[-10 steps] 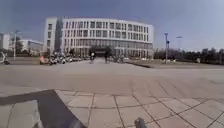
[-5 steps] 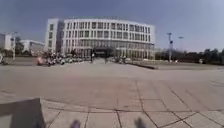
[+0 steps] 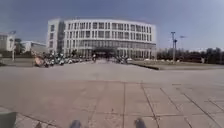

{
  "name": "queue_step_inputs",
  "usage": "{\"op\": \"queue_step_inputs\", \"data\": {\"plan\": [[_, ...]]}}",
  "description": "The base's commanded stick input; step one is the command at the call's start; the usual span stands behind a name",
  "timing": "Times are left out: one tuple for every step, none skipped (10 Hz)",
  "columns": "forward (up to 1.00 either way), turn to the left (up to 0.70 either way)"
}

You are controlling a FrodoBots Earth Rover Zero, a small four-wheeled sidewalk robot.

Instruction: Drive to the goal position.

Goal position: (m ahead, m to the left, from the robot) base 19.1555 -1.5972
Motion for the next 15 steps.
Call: {"op": "queue_step_inputs", "data": {"plan": [[1.00, 0.00], [1.00, 0.00], [1.00, 0.00], [1.00, 0.00], [1.00, 0.00], [1.00, 0.00], [1.00, 0.00], [1.00, 0.00], [1.00, 0.00], [1.00, 0.00], [1.00, 0.00], [1.00, 0.00], [1.00, 0.00], [1.00, 0.00], [1.00, 0.00]]}}
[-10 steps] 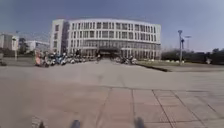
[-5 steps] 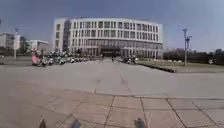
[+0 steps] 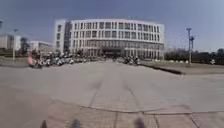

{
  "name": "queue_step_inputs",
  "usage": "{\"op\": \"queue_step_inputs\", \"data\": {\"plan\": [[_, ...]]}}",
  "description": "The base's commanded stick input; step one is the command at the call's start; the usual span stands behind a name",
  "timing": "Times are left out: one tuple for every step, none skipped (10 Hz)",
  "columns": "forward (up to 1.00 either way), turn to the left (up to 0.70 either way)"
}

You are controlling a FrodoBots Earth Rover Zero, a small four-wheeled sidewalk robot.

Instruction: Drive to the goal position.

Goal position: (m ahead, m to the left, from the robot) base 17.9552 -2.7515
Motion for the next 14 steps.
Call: {"op": "queue_step_inputs", "data": {"plan": [[1.00, 0.00], [1.00, -0.01], [1.00, -0.02], [1.00, -0.02], [1.00, -0.01], [1.00, 0.00], [1.00, 0.00], [1.00, 0.00], [1.00, 0.21], [1.00, 0.38], [1.00, 0.36], [1.00, 0.13], [1.00, 0.00], [1.00, 0.00]]}}
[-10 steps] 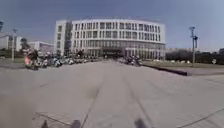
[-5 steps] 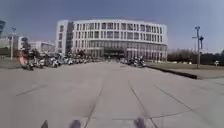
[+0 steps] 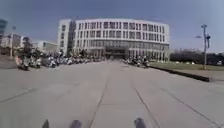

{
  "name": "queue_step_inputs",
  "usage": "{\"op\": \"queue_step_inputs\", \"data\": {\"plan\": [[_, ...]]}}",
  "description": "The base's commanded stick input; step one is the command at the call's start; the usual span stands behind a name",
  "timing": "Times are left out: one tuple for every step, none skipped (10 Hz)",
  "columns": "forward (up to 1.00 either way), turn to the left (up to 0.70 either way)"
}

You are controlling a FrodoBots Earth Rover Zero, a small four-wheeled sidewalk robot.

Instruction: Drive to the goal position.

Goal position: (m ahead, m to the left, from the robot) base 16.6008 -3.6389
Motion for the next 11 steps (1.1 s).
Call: {"op": "queue_step_inputs", "data": {"plan": [[1.00, 0.00], [1.00, 0.00], [1.00, 0.00], [1.00, 0.00], [1.00, 0.00], [1.00, -0.15], [1.00, -0.32], [1.00, -0.40], [1.00, -0.40], [1.00, -0.40], [1.00, -0.39]]}}
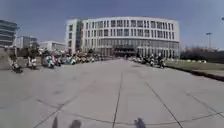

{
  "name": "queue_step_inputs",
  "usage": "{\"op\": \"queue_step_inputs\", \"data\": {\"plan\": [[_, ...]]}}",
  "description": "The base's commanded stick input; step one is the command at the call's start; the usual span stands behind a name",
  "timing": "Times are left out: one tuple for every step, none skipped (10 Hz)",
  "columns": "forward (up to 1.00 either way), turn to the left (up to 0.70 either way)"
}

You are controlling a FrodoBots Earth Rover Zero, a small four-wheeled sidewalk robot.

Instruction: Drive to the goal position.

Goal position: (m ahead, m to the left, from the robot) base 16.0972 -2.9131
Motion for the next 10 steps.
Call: {"op": "queue_step_inputs", "data": {"plan": [[1.00, -0.23], [1.00, -0.10], [1.00, 0.00], [1.00, 0.00], [1.00, 0.00], [1.00, 0.00], [1.00, 0.00], [1.00, 0.00], [1.00, 0.00], [1.00, 0.00]]}}
